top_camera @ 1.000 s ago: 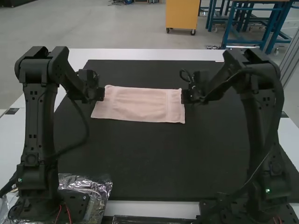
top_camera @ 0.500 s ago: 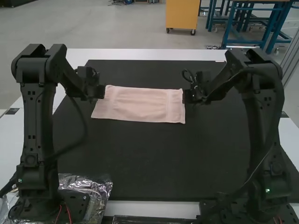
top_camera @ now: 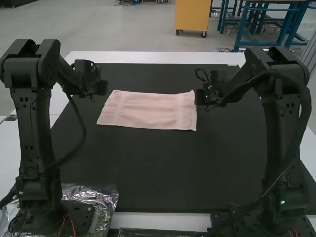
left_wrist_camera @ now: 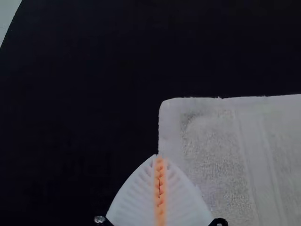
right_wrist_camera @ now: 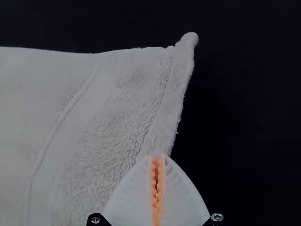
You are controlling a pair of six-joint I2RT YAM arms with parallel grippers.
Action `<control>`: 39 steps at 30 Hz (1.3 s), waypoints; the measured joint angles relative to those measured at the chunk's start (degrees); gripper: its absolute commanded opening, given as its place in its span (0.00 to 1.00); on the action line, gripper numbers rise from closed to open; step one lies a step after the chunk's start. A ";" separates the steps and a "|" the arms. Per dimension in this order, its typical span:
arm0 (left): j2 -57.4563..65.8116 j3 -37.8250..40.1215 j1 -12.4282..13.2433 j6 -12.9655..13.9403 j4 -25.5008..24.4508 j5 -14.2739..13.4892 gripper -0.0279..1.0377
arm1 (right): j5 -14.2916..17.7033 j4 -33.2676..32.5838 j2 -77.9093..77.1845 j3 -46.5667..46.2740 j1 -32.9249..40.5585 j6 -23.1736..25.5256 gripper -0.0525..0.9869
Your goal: Fold the towel.
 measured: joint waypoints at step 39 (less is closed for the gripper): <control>9.64 4.48 -0.76 0.09 -1.99 1.27 0.04 | -0.61 2.78 0.00 -2.64 -0.04 1.68 0.02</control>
